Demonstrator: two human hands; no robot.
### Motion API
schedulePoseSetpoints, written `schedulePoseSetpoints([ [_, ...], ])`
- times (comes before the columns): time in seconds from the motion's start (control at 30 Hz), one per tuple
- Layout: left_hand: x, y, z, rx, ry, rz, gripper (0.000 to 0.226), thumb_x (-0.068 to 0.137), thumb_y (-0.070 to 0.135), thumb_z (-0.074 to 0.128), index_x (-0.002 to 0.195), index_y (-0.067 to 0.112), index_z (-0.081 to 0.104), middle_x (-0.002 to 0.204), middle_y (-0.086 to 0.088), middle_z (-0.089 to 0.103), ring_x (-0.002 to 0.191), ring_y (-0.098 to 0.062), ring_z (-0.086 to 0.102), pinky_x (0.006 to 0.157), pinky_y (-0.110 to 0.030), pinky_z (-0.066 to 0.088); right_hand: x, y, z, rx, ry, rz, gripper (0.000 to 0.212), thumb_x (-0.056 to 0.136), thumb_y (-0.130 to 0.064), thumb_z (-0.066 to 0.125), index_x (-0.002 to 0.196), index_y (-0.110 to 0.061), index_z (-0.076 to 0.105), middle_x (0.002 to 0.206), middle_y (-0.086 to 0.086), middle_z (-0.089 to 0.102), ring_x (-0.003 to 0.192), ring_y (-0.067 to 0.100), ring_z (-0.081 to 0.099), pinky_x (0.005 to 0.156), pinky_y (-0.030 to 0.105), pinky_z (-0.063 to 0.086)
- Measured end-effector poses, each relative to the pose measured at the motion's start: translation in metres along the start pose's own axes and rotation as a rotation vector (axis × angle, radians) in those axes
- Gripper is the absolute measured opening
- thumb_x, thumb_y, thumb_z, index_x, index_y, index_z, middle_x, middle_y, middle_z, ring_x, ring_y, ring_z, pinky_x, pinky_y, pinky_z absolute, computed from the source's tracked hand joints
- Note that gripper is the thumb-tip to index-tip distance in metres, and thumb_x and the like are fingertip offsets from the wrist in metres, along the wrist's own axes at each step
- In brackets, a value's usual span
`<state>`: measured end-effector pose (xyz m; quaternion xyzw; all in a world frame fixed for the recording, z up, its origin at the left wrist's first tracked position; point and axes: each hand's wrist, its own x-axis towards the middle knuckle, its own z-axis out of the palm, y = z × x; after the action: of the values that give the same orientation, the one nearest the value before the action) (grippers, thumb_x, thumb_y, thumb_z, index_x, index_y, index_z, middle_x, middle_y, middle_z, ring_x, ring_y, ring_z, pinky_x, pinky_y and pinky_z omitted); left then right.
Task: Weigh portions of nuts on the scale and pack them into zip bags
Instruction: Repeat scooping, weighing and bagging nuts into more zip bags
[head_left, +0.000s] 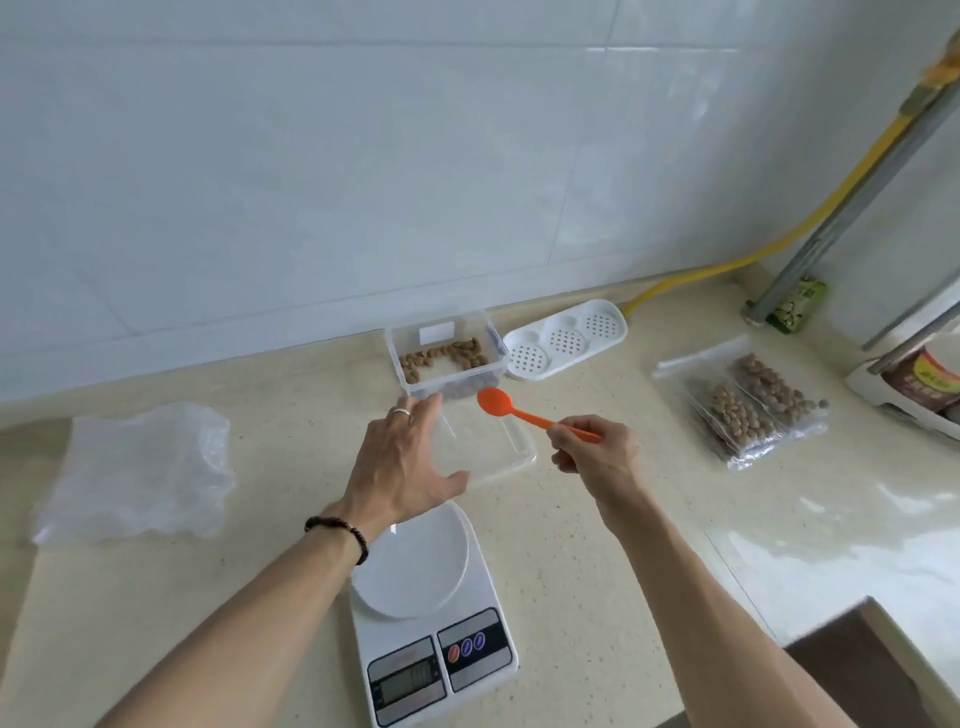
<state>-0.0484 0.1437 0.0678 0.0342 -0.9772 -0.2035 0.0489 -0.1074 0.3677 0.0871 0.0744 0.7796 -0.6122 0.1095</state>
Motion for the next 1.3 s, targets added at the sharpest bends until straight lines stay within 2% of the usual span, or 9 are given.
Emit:
schedulePoseSetpoints([
  [0.1, 0.004, -0.016, -0.009, 0.004, 0.029, -0.075, 0.093, 0.066, 0.054, 0.072, 0.142, 0.017, 0.033, 0.122, -0.005, 0.046, 0.11, -0.026, 0.05, 0.097, -0.038, 0.039, 0.021, -0.021, 0.021, 0.125, -0.007, -0.022, 0.005, 0.087, -0.009, 0.069, 0.088, -0.004, 0.071, 0.072, 0.01, 0.069, 0.062, 0.02, 0.066, 0.069, 0.034, 0.059],
  [0.2, 0.011, -0.03, -0.013, -0.004, 0.03, -0.154, 0.088, 0.065, 0.055, 0.069, 0.138, 0.019, 0.034, 0.118, -0.003, 0.045, 0.109, -0.026, 0.049, 0.095, -0.037, 0.037, 0.048, -0.037, 0.042, 0.117, -0.074, -0.02, 0.014, 0.092, -0.006, 0.057, 0.089, -0.005, 0.07, 0.074, 0.01, 0.069, 0.064, 0.02, 0.065, 0.069, 0.033, 0.058],
  [0.37, 0.03, -0.044, -0.013, -0.017, 0.042, -0.269, 0.089, 0.062, 0.058, 0.064, 0.137, 0.019, 0.036, 0.115, -0.002, 0.046, 0.105, -0.024, 0.05, 0.095, -0.038, 0.04, 0.099, -0.046, 0.069, -0.162, -0.2, -0.062, 0.017, 0.092, -0.007, 0.051, 0.09, -0.004, 0.068, 0.074, 0.012, 0.066, 0.059, 0.018, 0.06, 0.06, 0.03, 0.054],
  [0.57, 0.052, -0.047, -0.006, -0.02, 0.046, -0.361, 0.088, 0.068, 0.054, 0.067, 0.14, 0.02, 0.03, 0.12, 0.001, 0.043, 0.105, -0.02, 0.048, 0.097, -0.032, 0.038, 0.153, -0.05, 0.091, -0.372, -0.298, -0.163, 0.01, 0.088, -0.013, 0.062, 0.081, -0.014, 0.069, 0.065, 0.005, 0.071, 0.064, 0.024, 0.07, 0.07, 0.041, 0.061],
  [0.77, 0.062, -0.044, -0.003, -0.037, 0.028, -0.427, 0.088, 0.07, 0.05, 0.068, 0.143, 0.023, 0.027, 0.124, 0.002, 0.042, 0.11, -0.019, 0.046, 0.097, -0.03, 0.036, 0.181, -0.049, 0.099, -0.312, -0.3, -0.174, 0.018, 0.092, -0.014, 0.054, 0.079, -0.011, 0.067, 0.064, 0.003, 0.072, 0.062, 0.02, 0.072, 0.069, 0.044, 0.061],
  [0.93, 0.069, -0.04, 0.001, -0.056, 0.006, -0.459, 0.087, 0.073, 0.046, 0.069, 0.144, 0.024, 0.026, 0.126, 0.004, 0.039, 0.108, -0.018, 0.043, 0.095, -0.029, 0.037, 0.201, -0.047, 0.106, -0.258, -0.344, -0.254, 0.024, 0.093, -0.021, 0.052, 0.077, -0.019, 0.069, 0.069, 0.009, 0.069, 0.07, 0.034, 0.068, 0.068, 0.051, 0.058],
  [1.0, 0.071, -0.041, 0.002, -0.064, -0.008, -0.479, 0.088, 0.072, 0.047, 0.069, 0.146, 0.025, 0.025, 0.128, 0.004, 0.038, 0.108, -0.018, 0.042, 0.095, -0.03, 0.038, 0.206, -0.046, 0.109, -0.269, -0.402, -0.289, 0.021, 0.096, -0.018, 0.054, 0.083, -0.017, 0.071, 0.069, 0.009, 0.067, 0.068, 0.03, 0.067, 0.063, 0.043, 0.057],
  [1.13, 0.072, -0.048, 0.006, -0.077, -0.026, -0.504, 0.094, 0.068, 0.054, 0.067, 0.147, 0.027, 0.022, 0.132, 0.003, 0.038, 0.111, -0.021, 0.045, 0.096, -0.033, 0.041, 0.208, -0.044, 0.108, -0.334, -0.508, -0.304, 0.021, 0.097, -0.01, 0.052, 0.085, -0.005, 0.068, 0.061, 0.0, 0.057, 0.044, 0.003, 0.05, 0.047, 0.019, 0.041],
  [1.3, 0.073, -0.049, 0.006, -0.07, -0.02, -0.489, 0.094, 0.069, 0.053, 0.069, 0.146, 0.026, 0.022, 0.131, 0.002, 0.038, 0.112, -0.02, 0.045, 0.094, -0.032, 0.041, 0.209, -0.044, 0.1, -0.435, -0.522, -0.246, 0.026, 0.097, -0.01, 0.05, 0.08, -0.001, 0.066, 0.056, -0.001, 0.056, 0.046, 0.011, 0.047, 0.041, 0.014, 0.035],
])
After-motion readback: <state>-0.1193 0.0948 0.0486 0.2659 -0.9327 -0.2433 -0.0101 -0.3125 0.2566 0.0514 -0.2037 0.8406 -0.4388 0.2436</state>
